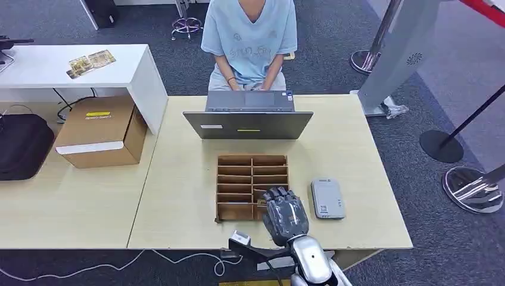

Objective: Pass the card to the sensor for recognition and then transmit it.

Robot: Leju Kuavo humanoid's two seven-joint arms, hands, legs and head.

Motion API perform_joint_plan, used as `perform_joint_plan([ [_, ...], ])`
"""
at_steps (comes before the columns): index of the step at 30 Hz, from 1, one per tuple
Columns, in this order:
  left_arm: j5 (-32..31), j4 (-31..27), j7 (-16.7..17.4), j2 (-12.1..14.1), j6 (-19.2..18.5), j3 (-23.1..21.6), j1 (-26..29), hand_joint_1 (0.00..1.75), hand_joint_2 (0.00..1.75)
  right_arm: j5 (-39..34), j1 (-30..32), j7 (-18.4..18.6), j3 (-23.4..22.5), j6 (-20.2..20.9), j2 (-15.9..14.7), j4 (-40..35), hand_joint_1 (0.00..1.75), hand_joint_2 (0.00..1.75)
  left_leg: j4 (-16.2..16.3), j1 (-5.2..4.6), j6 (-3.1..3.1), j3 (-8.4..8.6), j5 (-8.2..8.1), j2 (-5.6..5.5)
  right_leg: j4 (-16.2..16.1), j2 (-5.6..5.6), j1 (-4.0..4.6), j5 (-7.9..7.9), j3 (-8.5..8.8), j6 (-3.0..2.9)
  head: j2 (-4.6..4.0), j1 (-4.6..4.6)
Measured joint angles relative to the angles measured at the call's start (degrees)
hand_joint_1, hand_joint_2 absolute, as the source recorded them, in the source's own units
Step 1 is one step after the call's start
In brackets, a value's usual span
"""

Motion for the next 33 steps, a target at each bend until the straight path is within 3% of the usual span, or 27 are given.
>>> perform_joint_plan([
  [4,0.02,0.0,0.02,0.0,0.0,0.76,0.05,0.0,0.0,0.0,-0.21,0.15,-0.02,-0.04,-0.22,0.52,0.99,1.75,0.0,0.0,0.0,0.0,0.0,0.0,0.0,0.0,0.0,0.0,0.0,0.0,0.0,0.0],
  [7,0.11,0.0,0.09,0.0,0.04,0.83,0.05,0.0,0.0,0.0,-0.21,0.17,-0.02,-0.15,-0.24,0.59,0.98,1.75,0.0,0.0,0.0,0.01,0.0,0.0,0.0,0.01,0.0,0.0,0.0,0.0,0.0,0.0],
  [9,0.11,0.0,0.09,0.0,0.07,0.87,0.05,0.0,0.0,0.0,-0.24,0.17,-0.02,-0.17,-0.28,0.61,0.94,1.75,0.0,0.0,0.0,0.01,0.0,0.0,0.0,0.0,0.0,0.0,0.0,0.0,0.0,0.0],
  [10,0.11,0.0,0.11,0.0,0.07,0.87,0.05,0.0,0.0,0.0,-0.24,0.2,-0.04,-0.2,-0.28,0.66,0.84,1.75,0.0,0.0,0.0,0.01,0.0,0.0,0.0,0.0,0.0,0.0,0.0,0.0,0.0,0.0],
  [18,0.11,0.0,0.11,0.0,0.17,0.9,0.06,0.0,0.0,-0.13,-0.16,0.59,-0.48,-0.85,-0.52,0.57,0.82,1.75,0.0,0.0,0.0,0.01,0.0,0.0,0.0,0.01,0.0,0.0,0.0,0.0,0.0,0.0],
  [19,0.11,0.0,0.11,0.0,0.17,0.9,0.05,0.0,0.0,-0.13,-0.11,0.59,-0.5,-0.85,-0.55,0.5,0.72,1.75,0.0,0.0,0.0,0.01,0.0,0.0,0.0,0.01,0.0,0.0,0.0,0.0,0.0,0.0],
  [21,0.11,0.0,0.2,0.0,0.17,0.92,0.06,0.0,0.0,-0.13,-0.03,0.61,-0.59,-0.85,-0.57,0.37,0.77,1.75,0.0,0.0,0.0,0.01,0.0,0.0,0.0,0.01,0.0,0.0,0.0,0.0,0.0,0.0],
  [23,0.31,0.0,0.46,0.0,0.2,0.94,0.06,0.0,0.0,-0.13,-0.03,0.61,-0.66,-0.85,-0.57,0.33,1.06,1.75,0.0,0.0,0.0,0.01,0.0,0.0,0.0,0.01,0.0,0.0,0.0,0.0,0.0,0.0],
  [24,0.33,0.0,0.52,0.02,0.22,1.01,0.07,0.0,0.0,-0.13,-0.02,0.61,-0.7,-0.85,-0.57,0.31,1.06,1.75,0.0,0.0,0.0,0.01,0.0,0.01,0.0,0.01,0.0,0.0,0.0,0.0,0.0,0.0],
  [25,0.35,0.0,0.59,0.0,0.26,1.14,0.09,0.0,0.0,-0.15,-0.04,0.59,-0.77,-0.87,-0.57,0.31,1.34,1.75,0.0,0.0,0.0,0.01,0.0,0.01,0.0,0.01,0.0,0.0,0.0,0.0,0.0,0.0],
  [26,0.39,0.0,0.61,0.0,0.31,1.31,0.11,0.0,0.0,-0.15,-0.07,0.55,-0.83,-0.87,-0.57,0.31,1.45,1.75,0.0,0.0,0.0,0.01,0.0,0.01,0.0,0.01,0.0,0.0,0.0,0.0,0.0,0.0],
  [32,0.66,0.0,0.7,0.0,0.48,1.95,0.14,0.0,0.0,-0.15,-0.4,0.31,-0.98,-1.38,-0.57,0.31,1.73,1.75,0.0,0.0,0.0,0.01,0.0,0.01,0.0,0.01,0.0,0.0,0.0,0.0,0.0,0.0],
  [33,0.79,0.0,0.72,0.0,0.52,2.01,0.15,0.0,0.0,-0.15,-0.44,0.26,-0.98,-1.4,-0.57,0.31,1.69,1.75,0.0,0.0,0.0,0.01,0.0,0.01,0.0,0.01,0.0,0.0,0.0,0.0,0.0,0.0],
])
